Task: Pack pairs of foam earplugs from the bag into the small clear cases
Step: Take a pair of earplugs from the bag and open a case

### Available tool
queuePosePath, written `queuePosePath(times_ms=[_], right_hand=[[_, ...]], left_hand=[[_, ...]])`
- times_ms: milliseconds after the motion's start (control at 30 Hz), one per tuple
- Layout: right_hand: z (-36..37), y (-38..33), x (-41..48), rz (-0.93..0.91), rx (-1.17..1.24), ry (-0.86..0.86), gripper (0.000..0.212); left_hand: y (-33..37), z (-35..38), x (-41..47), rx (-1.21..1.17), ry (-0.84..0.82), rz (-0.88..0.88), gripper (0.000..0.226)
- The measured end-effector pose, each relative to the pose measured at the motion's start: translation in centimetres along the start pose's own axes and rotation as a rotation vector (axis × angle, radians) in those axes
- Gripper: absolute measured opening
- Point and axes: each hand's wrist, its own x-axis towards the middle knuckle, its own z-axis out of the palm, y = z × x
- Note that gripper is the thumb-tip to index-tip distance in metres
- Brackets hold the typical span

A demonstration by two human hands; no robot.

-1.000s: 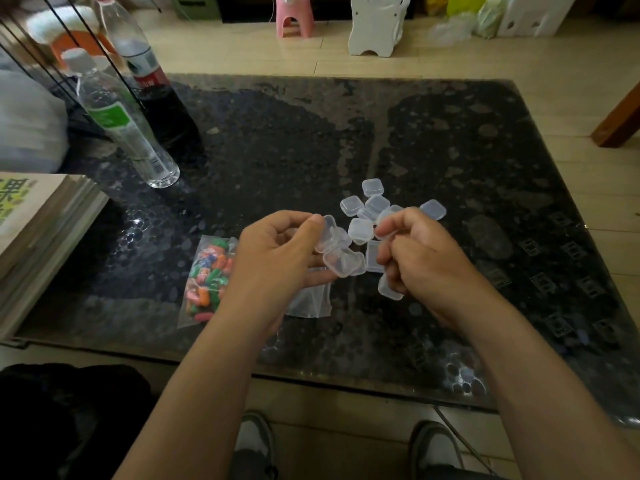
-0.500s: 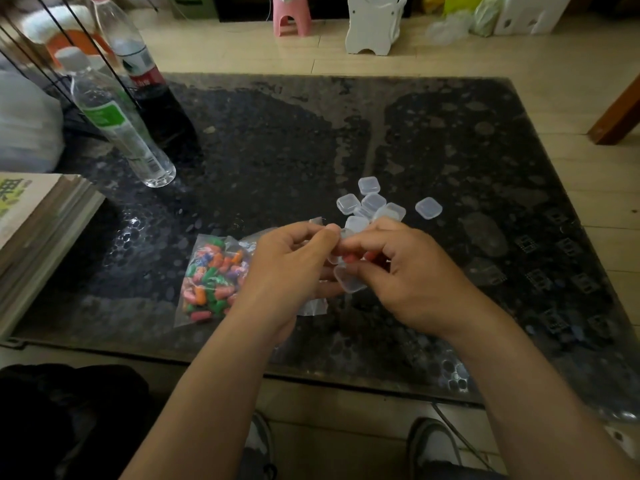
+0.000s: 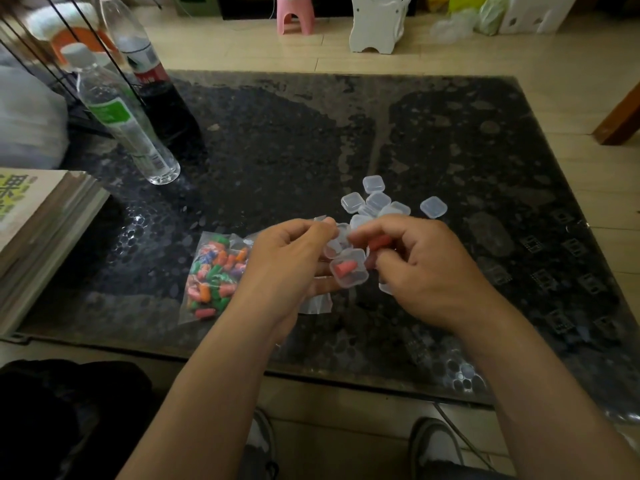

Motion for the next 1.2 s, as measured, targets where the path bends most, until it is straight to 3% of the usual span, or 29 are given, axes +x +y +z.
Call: queuePosePath(times_ms=[133,233,367,667,833,1200], right_hand=[[-0.4,-0.2,0.0,0.02,0.175,0.051,0.015],[-0.3,-0.3,0.0,0.015,0.149,0.083,0.008],[-0.1,-0.6,0.0,-0.046,0.059,0.119,0.016],[0.2,-0.8,-0.2,-0.084,0.129,0.107,0.032],[0.7,-1.4,-0.4,-0.182,0.092,0.043,0.033],[1.1,-1.6,-0.2,-0.253,-0.02,0.099,0.033]], left_hand=[[0.4,0.0,-0.4,-0.023,0.022,0.016,0.024],[0.4,0.0,-0.3,-0.025,0.052,0.02,0.023],[0.5,0.1,-0.4,-0.024,0.048,0.025,0.023],[0.6,0.2,-0.5,-0.051,0.033,0.035,0.022],[0.5,-0.3,-0.2,-0.022,0.023,0.014,0.023],[0.6,-0.5,-0.2,0.038,-0.015,-0.002,0.024]])
